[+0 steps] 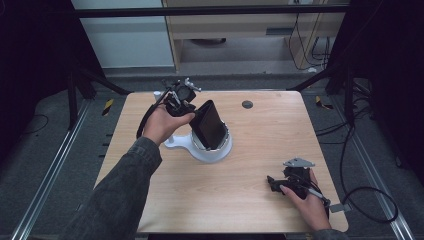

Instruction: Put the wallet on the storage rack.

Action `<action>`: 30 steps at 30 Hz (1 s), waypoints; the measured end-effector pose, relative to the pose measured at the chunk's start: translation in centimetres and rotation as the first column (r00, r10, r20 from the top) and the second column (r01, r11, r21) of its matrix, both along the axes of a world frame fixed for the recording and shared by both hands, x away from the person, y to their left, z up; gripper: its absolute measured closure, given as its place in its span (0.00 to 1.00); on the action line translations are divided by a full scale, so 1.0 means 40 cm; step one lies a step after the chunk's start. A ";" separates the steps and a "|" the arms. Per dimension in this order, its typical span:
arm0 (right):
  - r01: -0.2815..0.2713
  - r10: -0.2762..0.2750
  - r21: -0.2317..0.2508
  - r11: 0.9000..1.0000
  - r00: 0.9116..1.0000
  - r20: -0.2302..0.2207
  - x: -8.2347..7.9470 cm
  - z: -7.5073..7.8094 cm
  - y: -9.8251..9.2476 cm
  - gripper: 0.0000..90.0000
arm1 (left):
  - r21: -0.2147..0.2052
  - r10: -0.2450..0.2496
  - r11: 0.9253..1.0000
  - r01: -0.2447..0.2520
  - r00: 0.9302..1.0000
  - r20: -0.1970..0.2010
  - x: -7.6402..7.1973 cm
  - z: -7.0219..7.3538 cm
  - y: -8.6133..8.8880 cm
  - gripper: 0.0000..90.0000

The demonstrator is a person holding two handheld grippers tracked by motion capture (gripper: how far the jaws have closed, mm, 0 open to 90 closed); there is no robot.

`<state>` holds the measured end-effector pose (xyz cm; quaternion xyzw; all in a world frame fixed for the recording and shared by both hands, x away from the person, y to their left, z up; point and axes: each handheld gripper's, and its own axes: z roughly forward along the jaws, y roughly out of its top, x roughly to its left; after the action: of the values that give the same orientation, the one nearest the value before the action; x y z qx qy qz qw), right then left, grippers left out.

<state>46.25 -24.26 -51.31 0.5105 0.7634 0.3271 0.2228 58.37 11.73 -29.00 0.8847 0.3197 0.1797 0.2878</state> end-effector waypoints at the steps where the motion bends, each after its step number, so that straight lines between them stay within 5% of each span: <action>1: 0.000 0.000 0.000 1.000 1.000 0.000 0.000 0.000 0.000 0.02 | -0.005 0.001 1.000 -0.001 1.000 -0.001 0.001 0.000 0.001 0.73; 15: -0.004 0.004 0.000 1.000 1.000 -0.001 -0.002 0.000 0.001 0.02 | -0.008 0.012 1.000 -0.011 0.998 0.065 -0.015 0.013 0.002 0.57; 30: -0.009 0.009 -0.003 1.000 1.000 -0.003 -0.004 0.001 0.002 0.02 | -0.074 -0.019 0.997 0.033 0.984 0.176 -0.077 0.062 -0.004 0.40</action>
<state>46.09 -24.18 -51.28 0.5071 0.7666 0.3261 0.2209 55.30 11.57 -26.51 0.8579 0.2883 0.2405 0.3508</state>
